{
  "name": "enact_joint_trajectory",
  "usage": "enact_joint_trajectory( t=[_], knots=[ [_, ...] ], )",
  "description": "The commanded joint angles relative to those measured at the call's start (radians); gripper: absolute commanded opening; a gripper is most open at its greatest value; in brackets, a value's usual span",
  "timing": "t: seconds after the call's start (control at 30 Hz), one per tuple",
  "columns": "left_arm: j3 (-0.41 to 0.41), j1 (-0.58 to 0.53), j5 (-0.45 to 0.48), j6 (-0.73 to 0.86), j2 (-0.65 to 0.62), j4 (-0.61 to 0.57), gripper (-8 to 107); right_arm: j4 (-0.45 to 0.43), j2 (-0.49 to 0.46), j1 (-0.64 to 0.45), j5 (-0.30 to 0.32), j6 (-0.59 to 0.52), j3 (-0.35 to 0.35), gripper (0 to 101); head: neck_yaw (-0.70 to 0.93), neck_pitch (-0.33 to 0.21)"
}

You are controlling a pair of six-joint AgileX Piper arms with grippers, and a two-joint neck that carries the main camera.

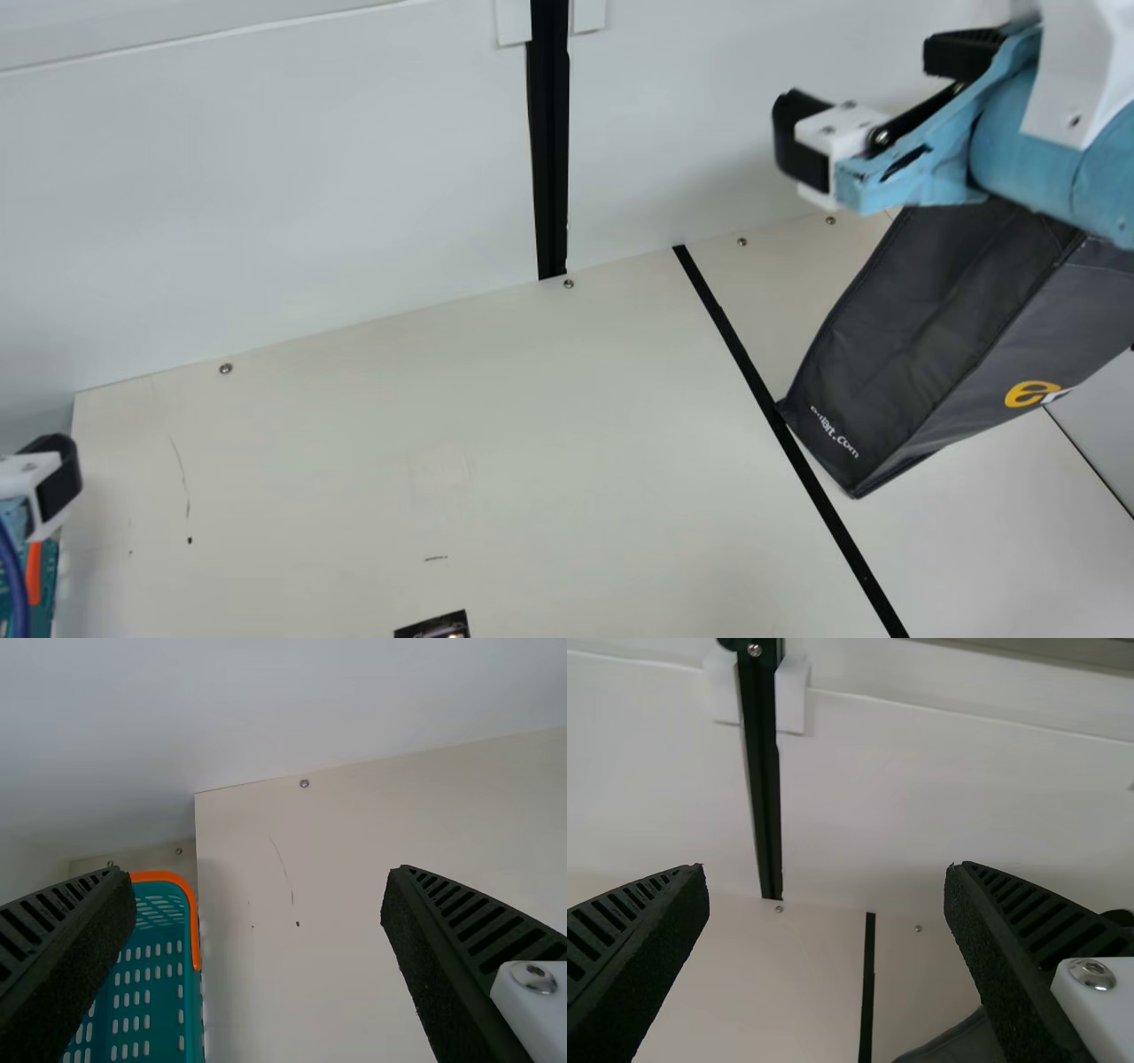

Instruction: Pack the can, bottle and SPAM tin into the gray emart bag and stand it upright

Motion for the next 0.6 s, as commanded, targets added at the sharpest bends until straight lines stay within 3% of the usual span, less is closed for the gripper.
enact_joint_trajectory(
  t=[0.0, 0.57],
  knots=[
    [0.000, 0.000, 0.000, 0.000, 0.000, 0.000, 90, -0.013, -0.021, 0.032, -0.009, 0.011, 0.064, 95, -0.002, -0.023],
    [0.000, 0.000, 0.000, 0.000, 0.000, 0.000, 90, -0.071, -0.183, 0.162, -0.051, 0.102, 0.343, 95, -0.002, -0.023]
  ],
)
